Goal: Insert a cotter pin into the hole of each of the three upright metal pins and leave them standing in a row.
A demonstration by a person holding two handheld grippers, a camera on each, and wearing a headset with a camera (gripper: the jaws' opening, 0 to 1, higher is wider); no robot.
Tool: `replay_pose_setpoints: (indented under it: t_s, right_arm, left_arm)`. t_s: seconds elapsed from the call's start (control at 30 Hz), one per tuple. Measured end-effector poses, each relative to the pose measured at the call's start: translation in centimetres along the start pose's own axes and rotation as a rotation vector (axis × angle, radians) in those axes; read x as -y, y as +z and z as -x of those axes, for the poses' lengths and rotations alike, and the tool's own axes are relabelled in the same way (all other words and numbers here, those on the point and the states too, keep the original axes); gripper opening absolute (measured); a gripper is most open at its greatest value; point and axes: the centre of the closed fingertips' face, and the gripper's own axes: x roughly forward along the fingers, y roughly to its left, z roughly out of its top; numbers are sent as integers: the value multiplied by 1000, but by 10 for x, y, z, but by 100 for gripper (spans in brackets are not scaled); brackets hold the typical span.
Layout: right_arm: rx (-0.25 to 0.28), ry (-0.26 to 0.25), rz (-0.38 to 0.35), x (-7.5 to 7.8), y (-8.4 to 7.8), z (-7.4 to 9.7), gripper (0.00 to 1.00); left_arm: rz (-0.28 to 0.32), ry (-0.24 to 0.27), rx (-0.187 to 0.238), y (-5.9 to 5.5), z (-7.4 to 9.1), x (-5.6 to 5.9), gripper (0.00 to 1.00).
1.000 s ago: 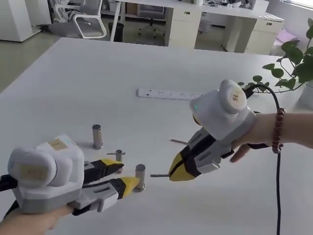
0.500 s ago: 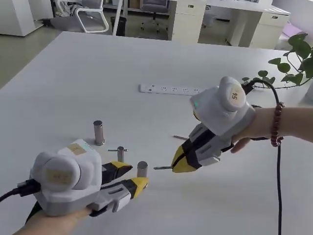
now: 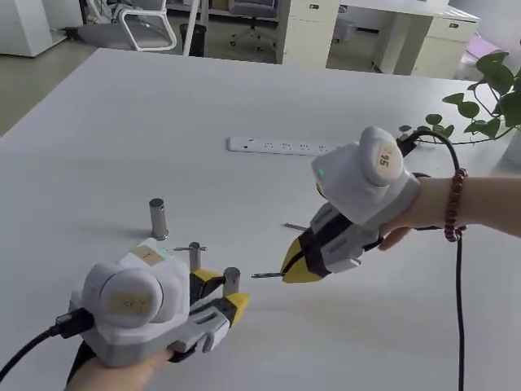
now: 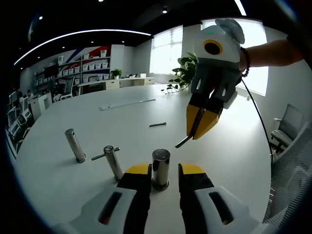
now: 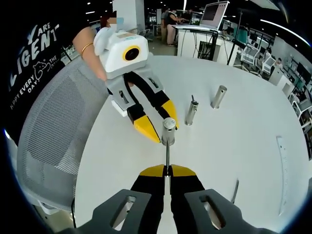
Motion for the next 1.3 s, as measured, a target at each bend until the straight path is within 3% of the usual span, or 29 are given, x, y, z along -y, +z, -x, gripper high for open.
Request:
replay_pose_setpoints:
  t_s: [0.37, 0.77, 1.0, 1.3]
  right_arm:
    - [10, -7, 9, 0, 5, -2, 0]
    - [9, 9, 21, -3, 6, -5, 0]
    - [8, 19, 28, -6, 7, -8, 0]
    - [16, 21, 36, -6, 12, -11, 0]
  left_arm:
    - [-15, 41, -22, -2, -4, -6, 12]
    - [-52, -51, -24, -4, -2, 1, 11]
    - [-50, -76, -22, -4, -2, 2, 11]
    - [1, -87, -8, -6, -2, 1, 12]
